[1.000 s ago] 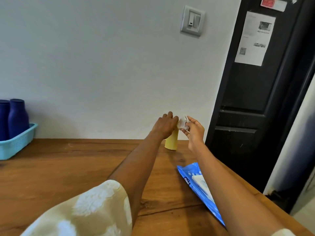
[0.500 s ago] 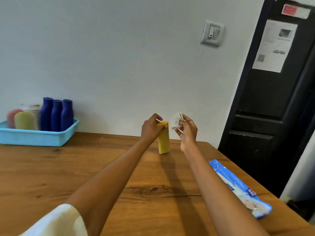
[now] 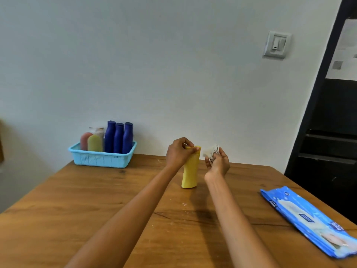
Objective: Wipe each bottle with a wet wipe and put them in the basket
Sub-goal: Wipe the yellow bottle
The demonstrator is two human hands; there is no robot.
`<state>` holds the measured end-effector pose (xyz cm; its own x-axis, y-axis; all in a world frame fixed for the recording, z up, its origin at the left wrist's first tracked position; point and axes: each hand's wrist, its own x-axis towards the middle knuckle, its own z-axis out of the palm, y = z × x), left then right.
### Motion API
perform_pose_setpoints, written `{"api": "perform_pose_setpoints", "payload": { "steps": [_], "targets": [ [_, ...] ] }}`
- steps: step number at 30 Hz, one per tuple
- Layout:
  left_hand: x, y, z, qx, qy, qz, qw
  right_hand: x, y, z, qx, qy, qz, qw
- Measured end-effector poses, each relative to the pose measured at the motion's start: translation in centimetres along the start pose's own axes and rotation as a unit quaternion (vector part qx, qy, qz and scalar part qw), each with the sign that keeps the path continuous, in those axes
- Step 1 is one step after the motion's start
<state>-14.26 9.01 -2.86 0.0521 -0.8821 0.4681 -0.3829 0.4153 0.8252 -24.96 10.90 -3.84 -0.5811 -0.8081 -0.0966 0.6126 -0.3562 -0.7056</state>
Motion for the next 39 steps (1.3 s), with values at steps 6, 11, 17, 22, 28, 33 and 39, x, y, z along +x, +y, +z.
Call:
{"api": "perform_pose_setpoints", "payload": {
  "steps": [6, 11, 17, 22, 28, 33, 39],
  "targets": [
    [-0.4, -0.3, -1.3, -0.019, -0.048, 0.013, 0.999, -0.8, 1.5, 1.1, -0.078, -0.062, -0.038, 0.994],
    [-1.1, -1.2, -2.2, -0.091, -0.143, 0.026, 0.985, -0.5, 1.7, 1.0, -0.128, -0.081, -0.067, 0.986],
    [-0.5, -2.2, -2.4, -0.119, -0.236, 0.003, 0.964, 0.3, 1.9, 0.4, -0.158, -0.121, -0.051, 0.979],
    [-0.8, -1.9, -2.4, -0.109, -0.257, 0.018, 0.96, -0.1, 1.7, 0.2, -0.174, -0.145, -0.051, 0.973],
    [-0.8, -1.9, -3.7, -0.157, -0.249, 0.013, 0.956, -0.8, 1.5, 0.6, -0.222, -0.166, -0.076, 0.958],
    [-0.6, -1.5, -5.9, -0.299, -0.252, -0.015, 0.92, -2.3, 1.0, 2.1, -0.21, -0.18, -0.136, 0.951],
    [0.0, -0.8, -7.6, -0.365, -0.229, 0.013, 0.902, -5.0, 0.6, 3.9, -0.271, -0.269, -0.275, 0.883]
  ]
}}
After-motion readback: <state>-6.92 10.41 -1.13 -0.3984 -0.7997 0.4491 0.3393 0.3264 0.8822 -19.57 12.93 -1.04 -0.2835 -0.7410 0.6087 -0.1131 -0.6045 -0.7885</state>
